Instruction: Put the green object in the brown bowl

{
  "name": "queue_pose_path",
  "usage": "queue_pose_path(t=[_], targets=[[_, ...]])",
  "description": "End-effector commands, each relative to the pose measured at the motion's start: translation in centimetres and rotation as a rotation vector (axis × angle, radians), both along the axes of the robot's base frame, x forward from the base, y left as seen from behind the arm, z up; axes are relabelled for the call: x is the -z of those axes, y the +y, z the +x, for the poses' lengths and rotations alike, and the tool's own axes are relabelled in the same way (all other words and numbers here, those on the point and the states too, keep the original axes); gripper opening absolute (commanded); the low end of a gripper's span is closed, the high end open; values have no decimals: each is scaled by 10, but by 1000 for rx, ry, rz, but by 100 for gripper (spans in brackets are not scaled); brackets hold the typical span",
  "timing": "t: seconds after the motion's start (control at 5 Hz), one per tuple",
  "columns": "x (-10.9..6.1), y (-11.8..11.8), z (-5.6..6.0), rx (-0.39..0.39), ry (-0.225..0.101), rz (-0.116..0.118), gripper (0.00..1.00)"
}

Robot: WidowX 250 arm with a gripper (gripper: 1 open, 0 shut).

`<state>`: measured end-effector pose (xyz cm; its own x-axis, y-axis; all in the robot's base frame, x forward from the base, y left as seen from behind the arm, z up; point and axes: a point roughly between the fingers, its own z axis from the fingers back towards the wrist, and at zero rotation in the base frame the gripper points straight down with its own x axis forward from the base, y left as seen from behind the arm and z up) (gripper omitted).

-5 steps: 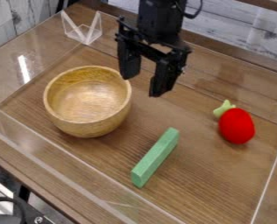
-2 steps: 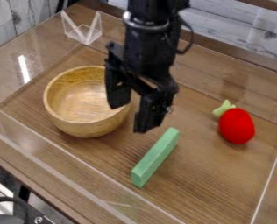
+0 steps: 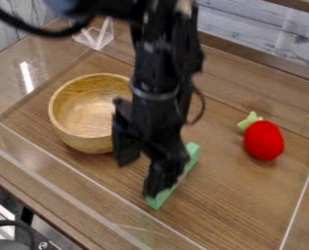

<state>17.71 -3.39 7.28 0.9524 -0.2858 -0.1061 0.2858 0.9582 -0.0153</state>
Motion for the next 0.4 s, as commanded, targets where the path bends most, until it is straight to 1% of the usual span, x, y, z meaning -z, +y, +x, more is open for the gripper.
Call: queue_pose_path(t=[0.0,0.2], targets=[[19,-2,9,59,-39,-3,100],[35,-2,15,120,-64,-6,100]])
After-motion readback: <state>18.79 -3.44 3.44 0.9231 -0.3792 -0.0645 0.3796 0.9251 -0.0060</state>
